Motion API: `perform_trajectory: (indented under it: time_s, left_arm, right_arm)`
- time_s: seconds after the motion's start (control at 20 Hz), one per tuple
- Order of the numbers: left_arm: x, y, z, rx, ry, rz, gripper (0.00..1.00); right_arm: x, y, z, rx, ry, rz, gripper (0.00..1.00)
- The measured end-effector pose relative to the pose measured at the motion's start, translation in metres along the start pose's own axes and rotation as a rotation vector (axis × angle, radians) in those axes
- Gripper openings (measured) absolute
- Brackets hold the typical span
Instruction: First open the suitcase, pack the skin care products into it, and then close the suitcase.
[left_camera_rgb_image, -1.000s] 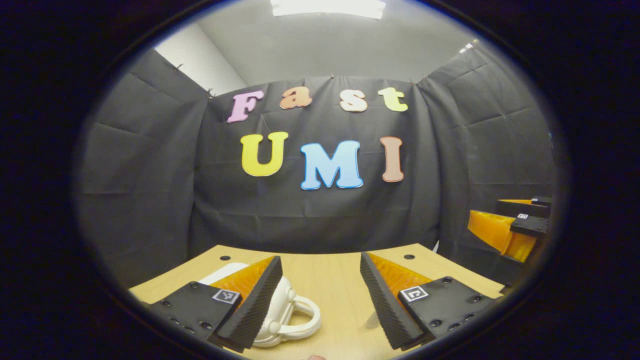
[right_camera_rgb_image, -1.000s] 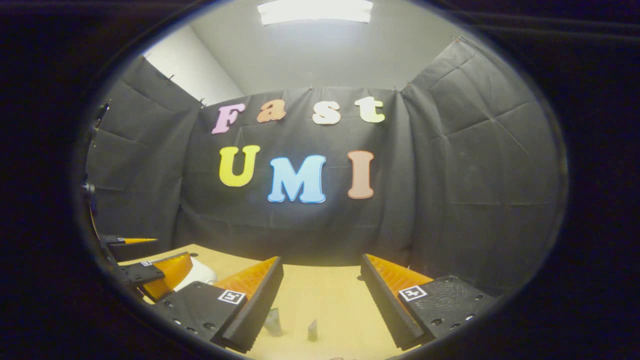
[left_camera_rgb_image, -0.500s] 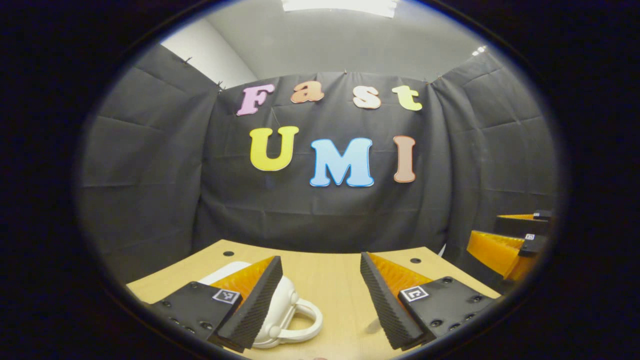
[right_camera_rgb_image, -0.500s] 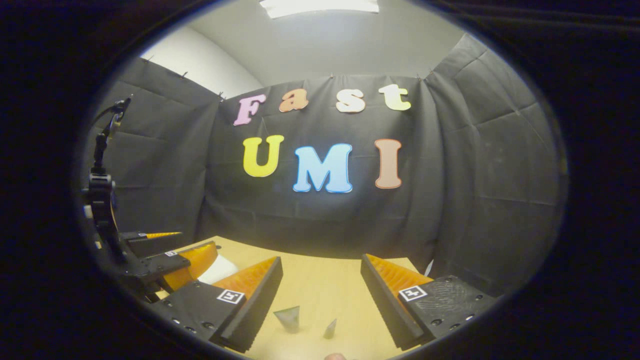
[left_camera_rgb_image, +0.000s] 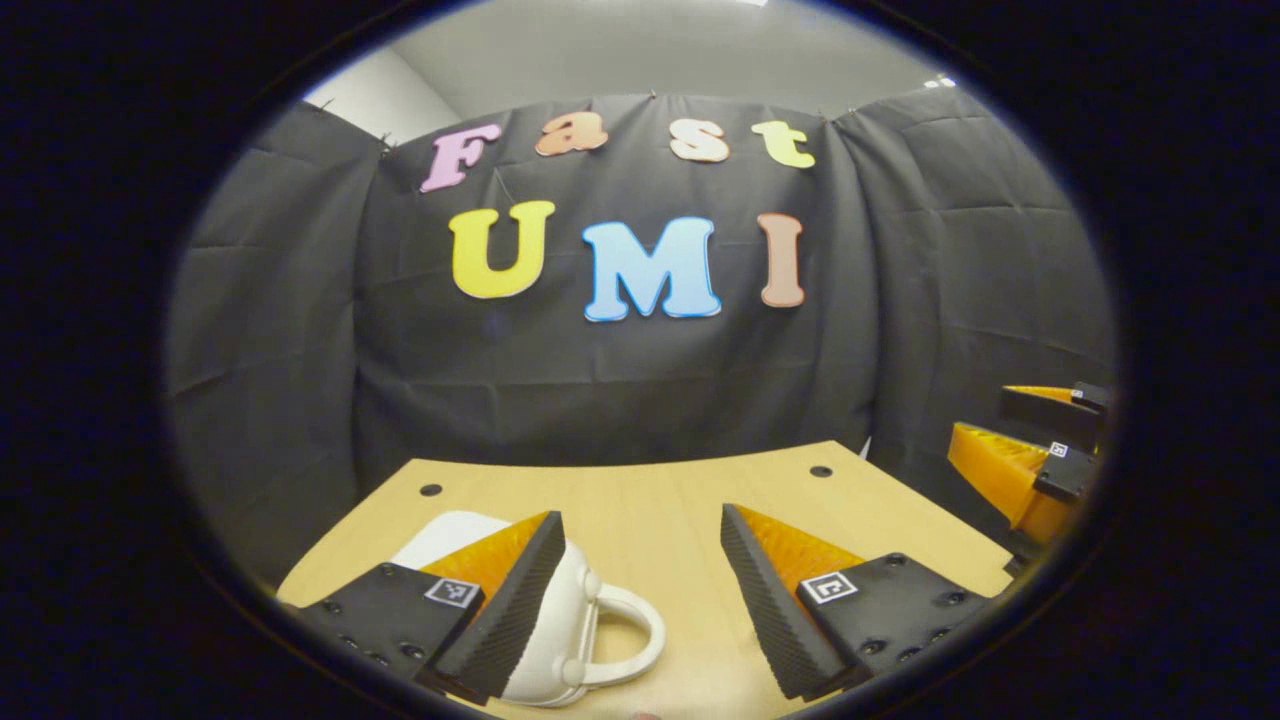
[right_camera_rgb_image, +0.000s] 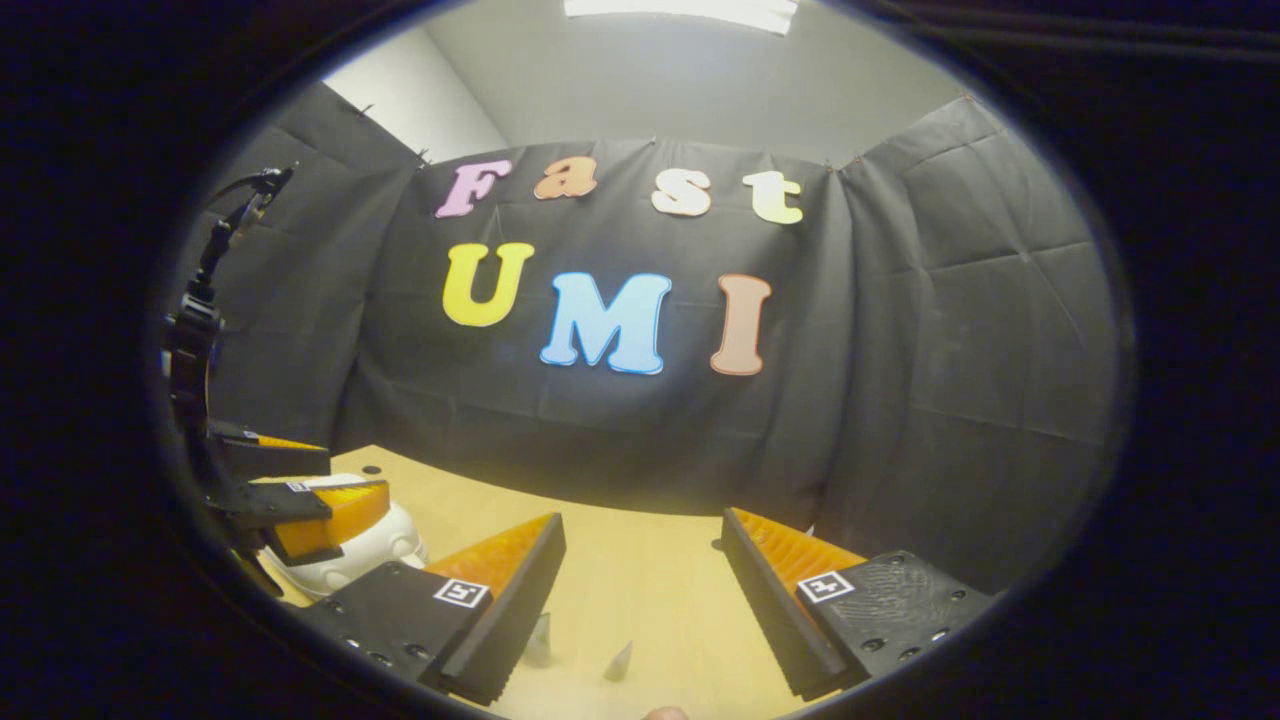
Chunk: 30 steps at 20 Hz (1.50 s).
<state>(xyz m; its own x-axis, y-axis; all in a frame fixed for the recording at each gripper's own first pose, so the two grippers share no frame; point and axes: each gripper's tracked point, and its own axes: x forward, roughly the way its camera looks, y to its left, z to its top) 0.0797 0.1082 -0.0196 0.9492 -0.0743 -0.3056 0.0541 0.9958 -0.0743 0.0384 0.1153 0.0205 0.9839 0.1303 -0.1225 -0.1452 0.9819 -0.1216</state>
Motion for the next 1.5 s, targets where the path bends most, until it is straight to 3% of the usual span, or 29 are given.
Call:
perform_trajectory:
  time_s: [0.3,0.65,0.95,1.05,1.1,1.15,1.25,1.3,1.5]
  left_arm:
    - [0.041,-0.015,-0.081,-0.028,0.315,-0.086,1.0]
    - [0.065,-0.026,-0.16,-0.108,0.645,-0.083,1.0]
    - [0.078,-0.017,-0.199,-0.166,0.835,-0.045,1.0]
    - [0.079,-0.012,-0.209,-0.182,0.868,-0.019,0.77]
    - [0.08,-0.009,-0.211,-0.187,0.869,-0.012,0.52]
    - [0.081,-0.009,-0.209,-0.187,0.868,-0.009,0.39]
    - [0.085,-0.002,-0.207,-0.168,0.869,0.005,0.39]
    - [0.088,-0.003,-0.207,-0.175,0.878,-0.012,0.19]
    - [0.101,-0.001,-0.18,-0.194,0.866,-0.048,0.18]
  right_arm:
    - [0.01,0.005,-0.006,-0.005,0.029,-0.007,0.95]
    - [0.011,0.003,-0.012,-0.008,0.041,0.032,0.95]
    - [0.012,-0.008,-0.021,0.029,0.056,0.057,0.95]
    - [0.01,-0.014,-0.023,0.035,0.057,0.057,0.95]
    - [0.01,-0.017,-0.023,0.038,0.056,0.056,0.95]
    - [0.009,-0.02,-0.025,0.042,0.056,0.055,0.95]
    - [0.009,-0.025,-0.027,0.053,0.058,0.056,0.95]
    - [0.009,-0.026,-0.028,0.061,0.06,0.06,0.95]
    - [0.004,-0.027,-0.024,0.068,0.045,0.08,0.95]
